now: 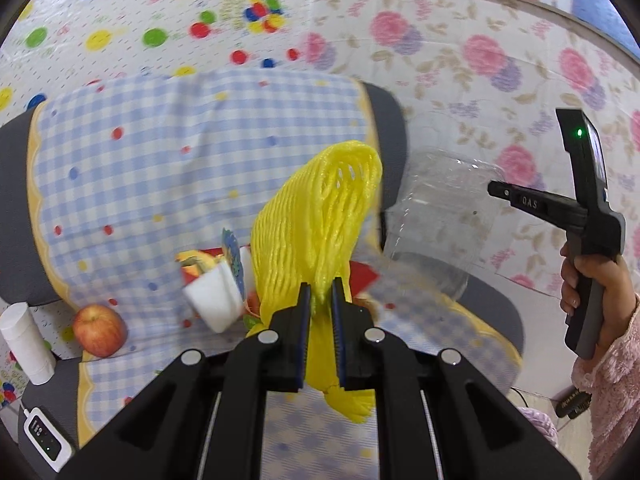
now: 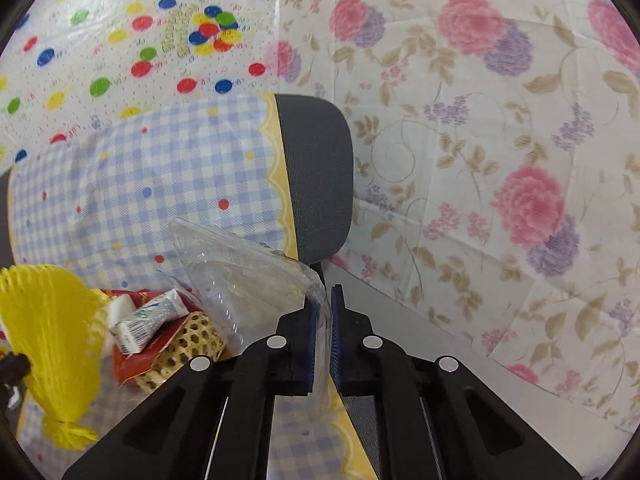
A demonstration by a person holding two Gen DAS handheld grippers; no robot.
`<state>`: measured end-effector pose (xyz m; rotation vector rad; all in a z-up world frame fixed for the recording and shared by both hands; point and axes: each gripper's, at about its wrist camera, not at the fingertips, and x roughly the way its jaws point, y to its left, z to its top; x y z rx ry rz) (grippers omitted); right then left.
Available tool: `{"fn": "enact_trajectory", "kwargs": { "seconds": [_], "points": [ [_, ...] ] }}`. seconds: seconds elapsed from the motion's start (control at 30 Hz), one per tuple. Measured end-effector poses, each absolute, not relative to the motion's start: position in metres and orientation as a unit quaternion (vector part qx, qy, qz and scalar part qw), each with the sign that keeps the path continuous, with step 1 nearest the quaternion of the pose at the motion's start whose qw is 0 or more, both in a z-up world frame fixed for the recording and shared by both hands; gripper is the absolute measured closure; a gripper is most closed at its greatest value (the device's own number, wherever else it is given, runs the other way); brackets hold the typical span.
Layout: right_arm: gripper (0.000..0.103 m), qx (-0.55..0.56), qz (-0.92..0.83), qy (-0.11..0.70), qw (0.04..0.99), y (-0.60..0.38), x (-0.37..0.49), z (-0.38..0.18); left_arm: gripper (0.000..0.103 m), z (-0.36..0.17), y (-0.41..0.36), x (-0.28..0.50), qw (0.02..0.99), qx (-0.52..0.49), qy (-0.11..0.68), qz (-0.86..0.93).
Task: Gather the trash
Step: 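Carry both items over the bin and open both grippers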
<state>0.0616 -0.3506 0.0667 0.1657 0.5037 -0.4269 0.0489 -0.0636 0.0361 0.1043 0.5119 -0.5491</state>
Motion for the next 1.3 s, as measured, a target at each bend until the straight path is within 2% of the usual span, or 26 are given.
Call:
{"fn": "enact_trajectory", "kwargs": {
  "seconds": [0.23,0.67,0.97,1.17,1.27,1.3],
  "points": [
    [0.096,0.107,-0.203,0.235,0.944,-0.334,-0.007,0.084,0.095,0.035,-0.081,0.004,0.915,0.055,0.246,-0.316],
    [0.096,0.134,-0.302,0.244,0.912,-0.331,-0.172,0.070,0.095,0.000,-0.140,-0.085,0.849,0.075,0.267,-0.449],
    [0.096,0.134,-0.380,0.298,0.866,-0.332,-0.233,0.006,0.094,-0.038,-0.201,-0.134,0.806,0.110,0.274,-0.513],
    [0.096,0.131,-0.405,0.293,0.856,-0.329,-0.250,-0.018,0.094,-0.059,-0.231,-0.149,0.794,0.123,0.281,-0.525],
    [0.091,0.143,-0.403,0.287,0.857,-0.334,-0.255,-0.027,0.094,-0.064,-0.244,-0.153,0.793,0.126,0.278,-0.527],
    [0.087,0.149,-0.400,0.288,0.857,-0.336,-0.256,-0.030,0.090,-0.066,-0.247,-0.155,0.796,0.127,0.274,-0.525]
  ]
}}
